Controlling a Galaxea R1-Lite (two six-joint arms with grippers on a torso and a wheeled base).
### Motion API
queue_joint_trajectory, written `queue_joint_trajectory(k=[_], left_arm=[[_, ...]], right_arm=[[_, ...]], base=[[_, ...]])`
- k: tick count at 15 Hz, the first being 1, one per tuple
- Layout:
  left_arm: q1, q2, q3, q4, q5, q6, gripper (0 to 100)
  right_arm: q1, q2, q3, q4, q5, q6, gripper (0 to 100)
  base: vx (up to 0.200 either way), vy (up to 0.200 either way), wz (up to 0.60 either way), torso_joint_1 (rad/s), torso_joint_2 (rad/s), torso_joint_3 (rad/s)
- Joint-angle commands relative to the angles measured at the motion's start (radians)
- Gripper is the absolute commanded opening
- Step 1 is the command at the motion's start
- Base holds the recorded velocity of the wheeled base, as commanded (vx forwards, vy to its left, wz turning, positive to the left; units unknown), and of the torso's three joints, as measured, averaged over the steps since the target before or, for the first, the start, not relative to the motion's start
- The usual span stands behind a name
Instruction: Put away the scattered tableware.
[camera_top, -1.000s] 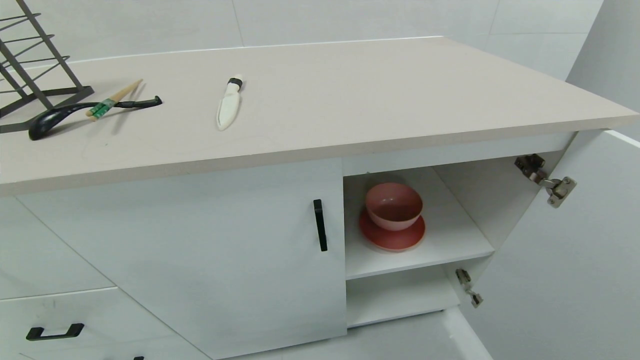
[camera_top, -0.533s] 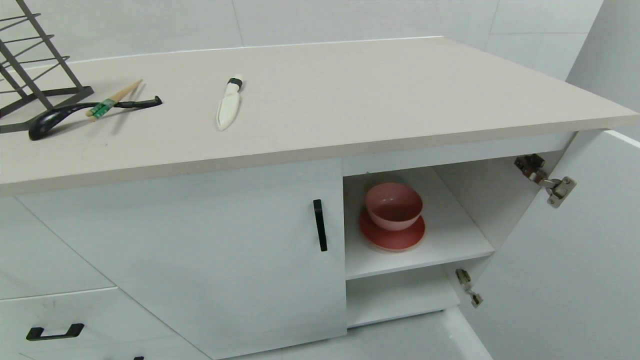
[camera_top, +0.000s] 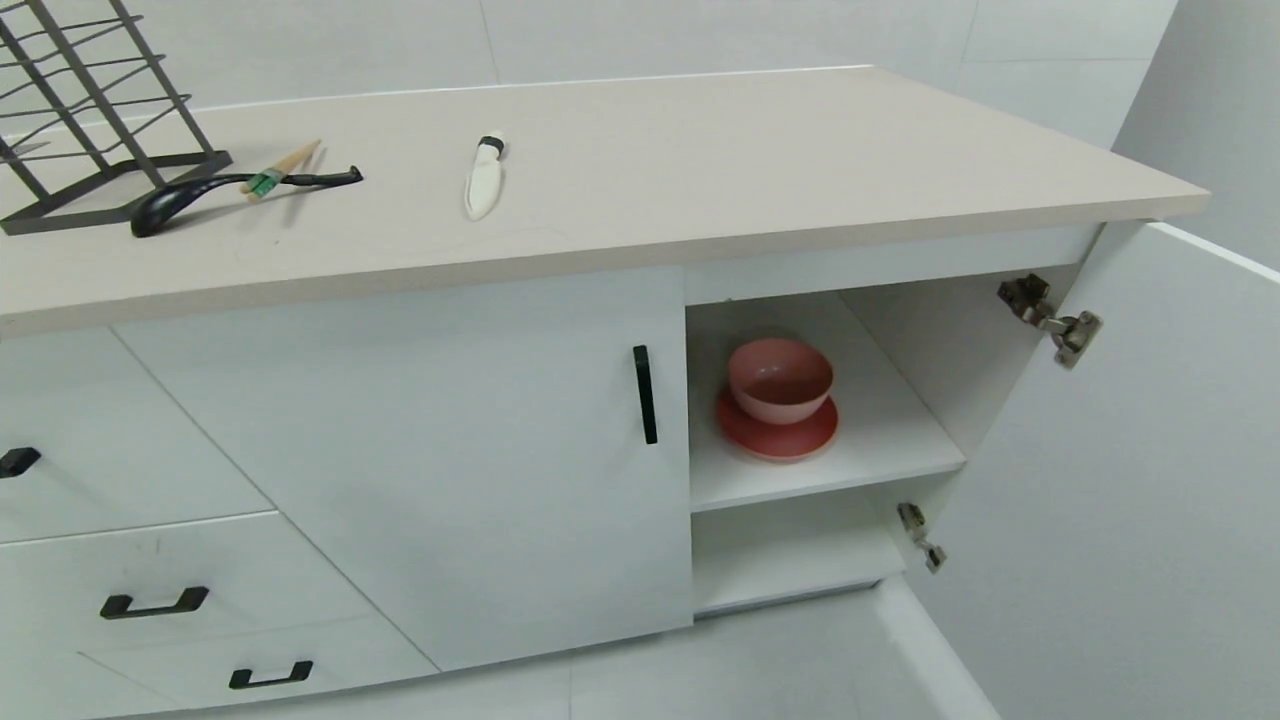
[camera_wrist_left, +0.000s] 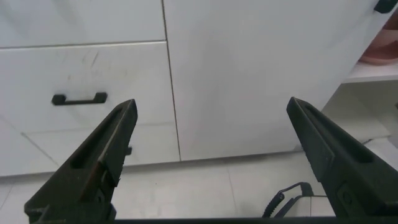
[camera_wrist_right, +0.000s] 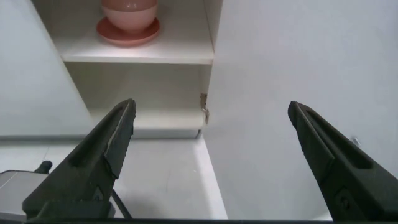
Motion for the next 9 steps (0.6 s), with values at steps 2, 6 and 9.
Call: queue_joint_trajectory(k=[2,6,9], left_arm=[[0.001,0.001,0.000,0.000,0.000,0.000,100],[0.001,0.001,0.000,0.000,0.002,-0.002,100],[0.001,0.001,0.000,0.000,0.014,-0.003,100]], right_arm=[[-0.002,-0.005,0.000,-0.001,-0.001,0.001,100],[-0.002,-0.005,0.000,-0.001,0.000,0.001,100],[-0.002,-0.005,0.000,-0.001,-0.001,0.001,100]], base=[[-0.200,0.000,0.00,0.005,0.00,0.000],[-0.200,0.000,0.00,0.004,0.00,-0.001],[-0.200,-0.133,0.00,0.007,0.00,0.004]])
